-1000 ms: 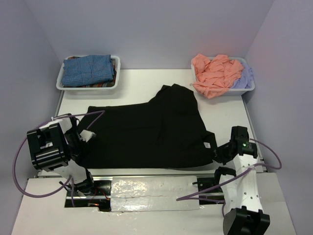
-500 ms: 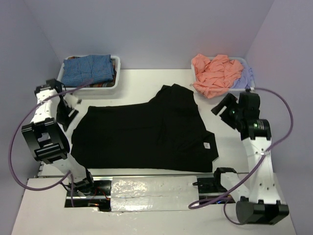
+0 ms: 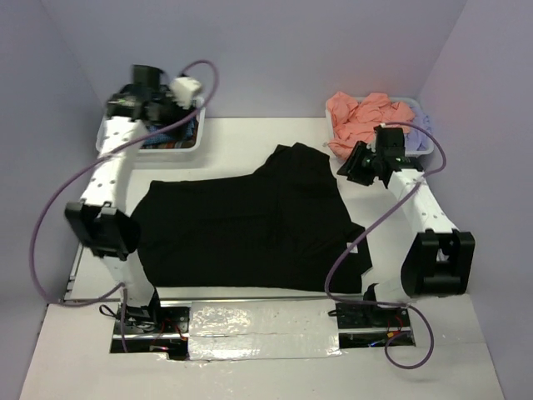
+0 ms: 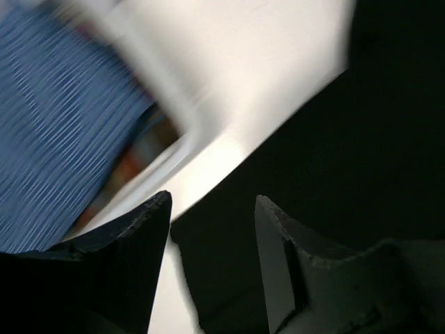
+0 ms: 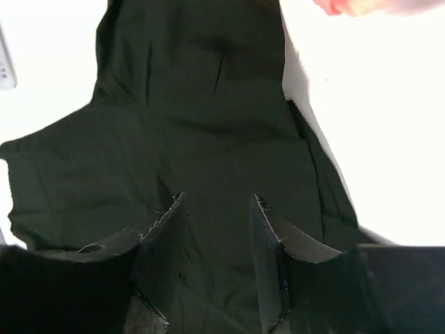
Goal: Fold and stack the long sleeve shirts
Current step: Fold the shirt
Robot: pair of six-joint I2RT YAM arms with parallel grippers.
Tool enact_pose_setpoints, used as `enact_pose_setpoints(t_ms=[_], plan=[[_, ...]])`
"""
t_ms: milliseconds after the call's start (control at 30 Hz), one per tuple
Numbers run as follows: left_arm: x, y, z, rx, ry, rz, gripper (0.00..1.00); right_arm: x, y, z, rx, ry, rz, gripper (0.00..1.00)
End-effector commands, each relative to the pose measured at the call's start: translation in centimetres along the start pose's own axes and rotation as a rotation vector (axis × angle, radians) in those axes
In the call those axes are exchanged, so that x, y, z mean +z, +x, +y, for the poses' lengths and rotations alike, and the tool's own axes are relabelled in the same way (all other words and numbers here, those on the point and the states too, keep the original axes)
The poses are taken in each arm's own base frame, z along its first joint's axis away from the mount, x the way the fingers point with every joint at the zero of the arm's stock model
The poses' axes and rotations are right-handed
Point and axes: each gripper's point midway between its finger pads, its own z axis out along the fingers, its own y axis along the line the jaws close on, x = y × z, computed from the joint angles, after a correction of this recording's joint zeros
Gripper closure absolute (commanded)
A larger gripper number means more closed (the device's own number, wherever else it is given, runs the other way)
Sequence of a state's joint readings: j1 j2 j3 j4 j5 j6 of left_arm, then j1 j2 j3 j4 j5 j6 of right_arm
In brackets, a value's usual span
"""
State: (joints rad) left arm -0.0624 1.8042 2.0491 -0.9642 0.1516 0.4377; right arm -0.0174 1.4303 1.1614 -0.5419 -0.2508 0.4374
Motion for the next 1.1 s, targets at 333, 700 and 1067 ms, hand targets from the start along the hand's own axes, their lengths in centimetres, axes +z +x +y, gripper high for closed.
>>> enact_pose_setpoints(t_ms=[333, 700, 1067], plan=[[14.3, -7.8, -25.7, -0.055, 0.657, -0.164, 0.31, 10.1, -1.7, -1.7, -0.002, 0.014, 0.056, 0.37], [22.8, -2.1, -25.5, -0.095, 0.437, -0.001, 0.31, 13.7, -1.2, -1.4, 0.002, -0.071, 0.06, 0.48], [24.4, -0.5, -24.9, -0.044, 0.39, 0.032, 0.31, 13.3, -1.2, -3.0, 0.023, 0.038, 0.066, 0.47]])
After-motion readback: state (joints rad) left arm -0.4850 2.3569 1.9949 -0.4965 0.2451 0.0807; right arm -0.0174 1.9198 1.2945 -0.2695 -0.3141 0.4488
